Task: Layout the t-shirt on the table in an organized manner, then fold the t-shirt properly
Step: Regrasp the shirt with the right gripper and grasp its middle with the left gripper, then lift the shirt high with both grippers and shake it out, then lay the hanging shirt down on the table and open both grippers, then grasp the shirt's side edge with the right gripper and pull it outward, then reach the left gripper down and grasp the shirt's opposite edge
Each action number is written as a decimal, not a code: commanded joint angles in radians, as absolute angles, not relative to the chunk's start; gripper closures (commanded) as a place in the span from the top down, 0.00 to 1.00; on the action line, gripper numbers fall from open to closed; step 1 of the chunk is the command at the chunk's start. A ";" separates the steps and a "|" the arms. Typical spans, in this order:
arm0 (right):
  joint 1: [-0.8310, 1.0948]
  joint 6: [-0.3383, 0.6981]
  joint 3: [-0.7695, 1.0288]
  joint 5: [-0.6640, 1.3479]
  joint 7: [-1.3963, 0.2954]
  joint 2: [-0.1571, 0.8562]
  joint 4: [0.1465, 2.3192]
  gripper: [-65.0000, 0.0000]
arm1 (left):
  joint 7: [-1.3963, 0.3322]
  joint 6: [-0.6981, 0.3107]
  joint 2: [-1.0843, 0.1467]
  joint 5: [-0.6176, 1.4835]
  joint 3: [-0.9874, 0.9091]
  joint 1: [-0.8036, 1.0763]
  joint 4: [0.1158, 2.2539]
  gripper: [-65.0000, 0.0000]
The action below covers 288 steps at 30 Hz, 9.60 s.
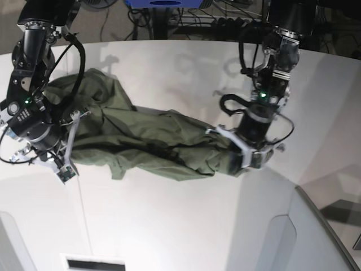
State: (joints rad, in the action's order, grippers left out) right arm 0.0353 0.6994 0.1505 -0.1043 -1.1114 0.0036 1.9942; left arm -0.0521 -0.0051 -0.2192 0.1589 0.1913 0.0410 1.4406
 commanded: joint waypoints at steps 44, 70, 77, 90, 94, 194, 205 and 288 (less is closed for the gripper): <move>0.027 0.698 0.145 -0.104 -1.099 0.038 2.000 0.00 | -0.257 -0.360 -0.226 -0.440 0.673 -0.255 1.402 0.43; 0.027 0.698 0.147 -0.104 -1.101 0.036 1.995 0.00 | -0.423 -0.532 -0.124 -0.501 0.509 -0.326 1.345 0.64; 0.027 0.698 0.147 -0.104 -1.101 0.036 1.995 0.00 | -0.420 -0.573 -0.079 -0.501 0.503 -0.366 1.207 0.74; 0.027 0.698 0.148 -0.104 -1.099 0.036 1.995 0.00 | -0.297 -0.625 0.005 -0.499 0.499 -0.466 0.983 0.00; 0.024 0.698 0.150 -0.104 -1.099 0.036 1.995 0.00 | -0.303 -0.625 -0.019 -0.509 0.499 -0.467 1.089 0.00; -0.274 0.698 -0.105 0.220 -0.816 -0.084 1.236 0.76 | -0.550 -0.698 -0.234 -0.561 0.019 0.343 1.966 0.50; -0.415 0.698 -0.113 0.220 -0.656 -0.081 0.892 0.55 | -0.550 -0.698 -0.193 -0.499 -0.107 0.344 1.934 0.43; -0.067 0.698 0.012 0.217 -0.768 0.022 1.409 0.00 | -0.518 -0.607 -0.007 -0.061 -0.358 -0.232 1.288 0.54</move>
